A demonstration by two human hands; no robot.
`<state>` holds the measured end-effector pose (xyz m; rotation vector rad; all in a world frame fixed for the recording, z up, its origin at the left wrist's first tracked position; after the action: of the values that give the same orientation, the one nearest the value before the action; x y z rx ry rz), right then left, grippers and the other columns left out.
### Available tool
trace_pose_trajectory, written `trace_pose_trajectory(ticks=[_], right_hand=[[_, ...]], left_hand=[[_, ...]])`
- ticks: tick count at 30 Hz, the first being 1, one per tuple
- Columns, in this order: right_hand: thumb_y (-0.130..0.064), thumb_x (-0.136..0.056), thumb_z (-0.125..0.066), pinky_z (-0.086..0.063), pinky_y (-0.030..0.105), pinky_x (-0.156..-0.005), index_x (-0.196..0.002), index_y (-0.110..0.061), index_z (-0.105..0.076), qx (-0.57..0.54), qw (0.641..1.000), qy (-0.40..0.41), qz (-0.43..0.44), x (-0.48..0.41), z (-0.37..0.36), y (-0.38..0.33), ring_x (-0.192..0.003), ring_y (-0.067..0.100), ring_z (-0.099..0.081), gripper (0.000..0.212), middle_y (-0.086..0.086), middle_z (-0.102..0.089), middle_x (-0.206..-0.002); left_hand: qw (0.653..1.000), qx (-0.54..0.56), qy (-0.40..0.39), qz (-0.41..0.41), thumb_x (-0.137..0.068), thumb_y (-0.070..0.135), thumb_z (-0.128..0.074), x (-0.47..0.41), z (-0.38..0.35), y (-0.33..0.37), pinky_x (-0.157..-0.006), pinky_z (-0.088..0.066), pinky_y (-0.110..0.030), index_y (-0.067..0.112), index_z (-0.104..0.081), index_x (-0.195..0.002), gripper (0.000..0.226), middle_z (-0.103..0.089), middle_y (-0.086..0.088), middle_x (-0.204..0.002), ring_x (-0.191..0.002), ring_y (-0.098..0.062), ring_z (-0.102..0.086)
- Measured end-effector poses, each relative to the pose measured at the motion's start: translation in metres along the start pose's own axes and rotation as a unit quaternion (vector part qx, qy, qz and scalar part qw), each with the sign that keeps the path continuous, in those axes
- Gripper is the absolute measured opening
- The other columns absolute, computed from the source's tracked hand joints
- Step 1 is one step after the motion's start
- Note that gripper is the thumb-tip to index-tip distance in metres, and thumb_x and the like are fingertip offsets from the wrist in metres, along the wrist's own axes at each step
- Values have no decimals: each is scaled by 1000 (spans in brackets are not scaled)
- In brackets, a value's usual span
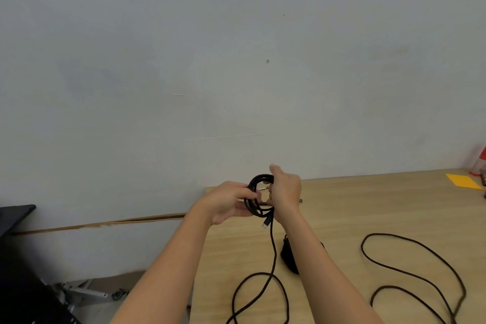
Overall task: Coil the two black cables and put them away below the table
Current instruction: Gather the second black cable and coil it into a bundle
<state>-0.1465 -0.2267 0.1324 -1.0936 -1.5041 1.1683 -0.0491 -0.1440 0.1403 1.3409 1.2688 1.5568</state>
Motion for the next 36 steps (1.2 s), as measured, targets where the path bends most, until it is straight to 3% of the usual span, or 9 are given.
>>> trace_pose_trajectory(ticks=[6, 10, 12, 16, 19, 23, 28, 32, 36], right_hand=[[-29, -96, -51, -36, 34, -53, -54, -10, -38, 16, 998, 32, 57, 4, -1, 12, -52, 20, -33, 47, 5, -34, -52], [-30, -98, -48, -32, 32, -54, -57, -7, -43, 43, 990, 31, 132, 7, -7, -1, -52, 19, -33, 47, 4, -34, -51], [-31, -98, -47, -35, 34, -55, -56, -8, -40, 52, 990, 21, 129, 6, -11, 1, -53, 21, -35, 48, 4, -34, -51], [-32, -101, -41, -38, 29, -50, -59, -8, -52, 33, 996, -26, 85, 5, -9, 9, -47, 17, -38, 49, 4, -38, -52], [-33, -100, -42, -36, 25, -44, -67, -9, -60, 38, 994, -73, 73, 6, -10, 5, -47, 16, -36, 45, 4, -37, -52], [-32, -100, -41, -31, 29, -54, -57, -10, -51, 109, 985, -62, 123, 10, -14, -1, -48, 16, -36, 49, -1, -38, -49], [-39, -101, -36, -34, 29, -55, -58, -13, -42, 157, 966, -113, 172, 18, -15, 0, -51, 12, -39, 51, -2, -42, -54], [-43, -99, -38, -42, 27, -48, -60, -10, -45, 104, 970, -187, 111, 21, -17, -3, -48, 14, -41, 52, 0, -42, -53], [-42, -99, -42, -38, 29, -52, -57, -12, -45, 74, 981, -159, 81, 20, -20, 0, -48, 15, -39, 51, -2, -41, -49]], left_hand=[[977, -12, 211, 8, -96, 30, -51, -4, -8, -5, -59, -58, -33, 0, -63, -85, 34, -67, -14, -73, -64, -26, -66], [983, 81, 166, -12, -94, 50, -43, -6, -22, -6, -75, -51, -35, 8, -59, -76, 48, -59, -4, -69, -69, -19, -57], [972, 150, 175, -54, -91, 39, -56, -4, -25, 1, -68, -46, -30, 10, -58, -74, 34, -52, -2, -64, -63, -16, -51], [967, 94, 217, -99, -92, 15, -57, -4, -20, 8, -52, -42, -25, 6, -52, -64, 30, -41, -4, -58, -38, -10, -46], [957, 184, 216, -63, -96, 17, -53, -6, -17, 3, -44, -39, -23, 4, -54, -74, 25, -38, -2, -56, -41, -11, -37], [922, 337, 190, -4, -97, 19, -46, -7, -19, 0, -30, -19, -14, 10, -44, -64, 35, -31, 6, -37, -27, -6, -22], [927, 309, 212, 3, -84, 23, -65, -4, -11, 5, -31, -17, -14, 19, -36, -55, 41, -25, 8, -38, -28, -7, -19], [915, 336, 221, -15, -84, 24, -66, -4, -5, 4, -30, -19, -15, 18, -37, -57, 40, -27, 8, -38, -28, -6, -21], [917, 308, 250, -29, -86, 29, -66, 0, -4, 5, -32, -24, -16, 16, -42, -60, 38, -30, 5, -44, -32, -6, -24]])
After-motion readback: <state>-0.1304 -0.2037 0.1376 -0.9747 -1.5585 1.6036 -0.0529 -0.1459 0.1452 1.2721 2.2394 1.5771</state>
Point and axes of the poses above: each hand's wrist, its own x-axis away from the middle knuckle, its own z-axis out of the back of the hand, y = z × x, the point moved 3 cm from there along -x, towards the middle knuckle
